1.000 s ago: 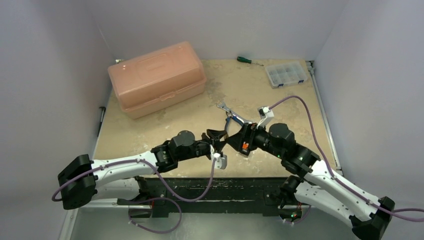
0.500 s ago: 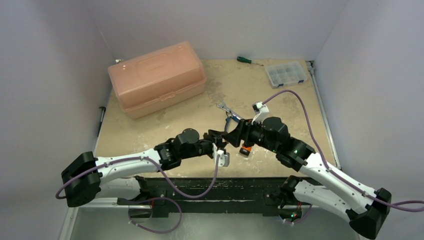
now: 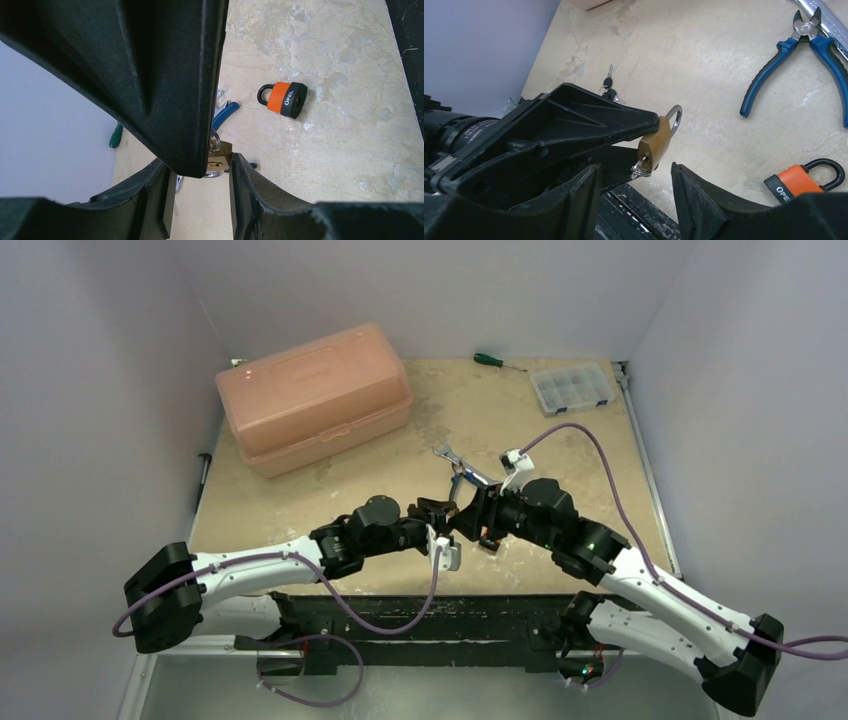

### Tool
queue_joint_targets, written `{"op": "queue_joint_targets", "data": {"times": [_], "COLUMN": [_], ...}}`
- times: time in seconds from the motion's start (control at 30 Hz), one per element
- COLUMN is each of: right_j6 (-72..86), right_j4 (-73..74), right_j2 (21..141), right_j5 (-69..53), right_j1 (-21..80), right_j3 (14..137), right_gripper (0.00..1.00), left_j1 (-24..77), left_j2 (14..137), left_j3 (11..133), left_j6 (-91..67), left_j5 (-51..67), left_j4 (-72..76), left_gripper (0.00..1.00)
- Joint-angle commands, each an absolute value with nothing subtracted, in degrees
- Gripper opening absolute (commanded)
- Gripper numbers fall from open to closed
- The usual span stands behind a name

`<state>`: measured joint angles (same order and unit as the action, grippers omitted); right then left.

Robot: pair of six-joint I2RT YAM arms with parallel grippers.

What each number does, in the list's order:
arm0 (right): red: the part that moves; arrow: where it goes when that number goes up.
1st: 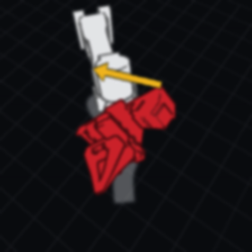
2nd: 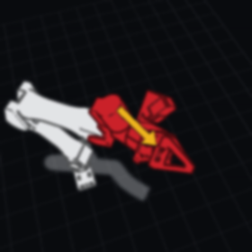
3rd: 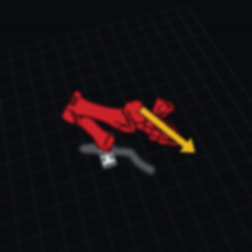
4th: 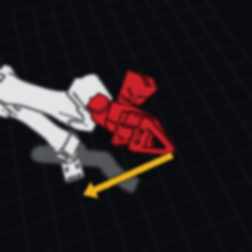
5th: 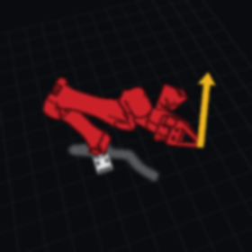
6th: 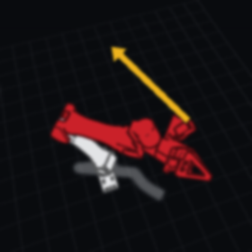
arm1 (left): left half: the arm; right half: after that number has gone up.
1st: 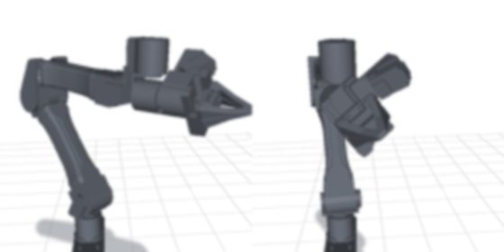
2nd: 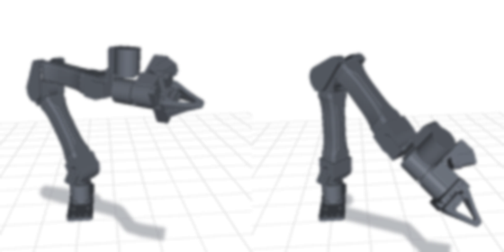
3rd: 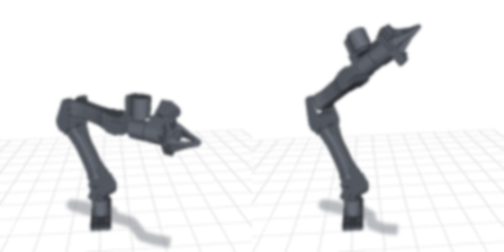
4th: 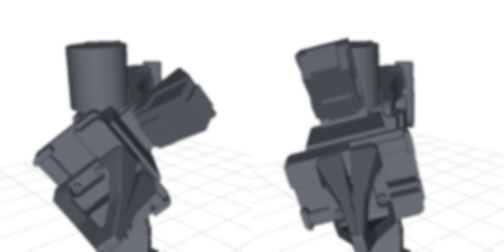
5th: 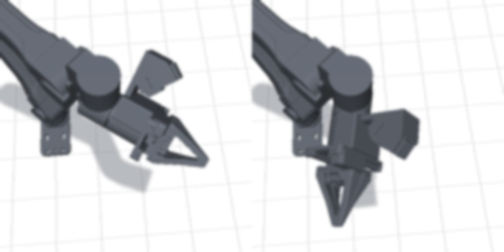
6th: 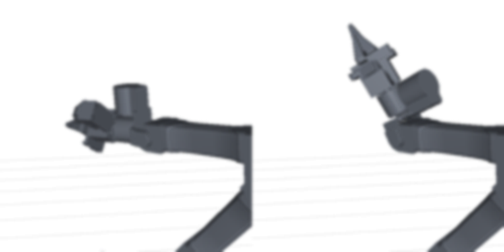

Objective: Unlock with the key

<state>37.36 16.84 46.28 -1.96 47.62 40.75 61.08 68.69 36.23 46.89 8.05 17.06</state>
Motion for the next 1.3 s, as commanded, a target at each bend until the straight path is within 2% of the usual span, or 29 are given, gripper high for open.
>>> {"op": "queue_joint_targets", "data": {"times": [0.0,0.3,0.7,0.77,1.0,1.1,1.27], "right_j6": [36.6,38.8,40.4,40.6,40.8,40.8,41.7], "right_j4": [17.3,16.4,13.9,12.8,12.0,12.0,10.4], "right_j2": [48.1,53.1,55.2,55.9,55.2,53.6,47.1], "right_j5": [1.7,8.0,14.2,14.2,14.5,14.5,13.7], "right_j1": [48.7,51.5,52.2,52.2,52.3,52.3,52.3], "right_j3": [41.9,43.1,43.3,43.0,42.3,41.7,38.8], "right_gripper": [0.59,0.53,0.51,0.44,0.00,0.00,0.00], "left_j1": [60.6,60.6,60.7,60.7,60.6,60.6,60.6], "left_j2": [68.6,68.4,68.3,68.2,68.0,67.6,65.3], "left_j3": [39.4,40.0,40.5,40.5,40.4,39.8,38.4], "left_j6": [45.3,44.7,44.3,44.2,44.1,44.0,44.8], "left_j5": [8.1,8.3,9.5,9.6,8.8,7.5,5.5], "left_j4": [19.6,18.9,18.0,18.0,18.3,19.5,21.0], "left_gripper": [0.00,0.00,0.00,0.00,0.00,0.00,0.26]}}
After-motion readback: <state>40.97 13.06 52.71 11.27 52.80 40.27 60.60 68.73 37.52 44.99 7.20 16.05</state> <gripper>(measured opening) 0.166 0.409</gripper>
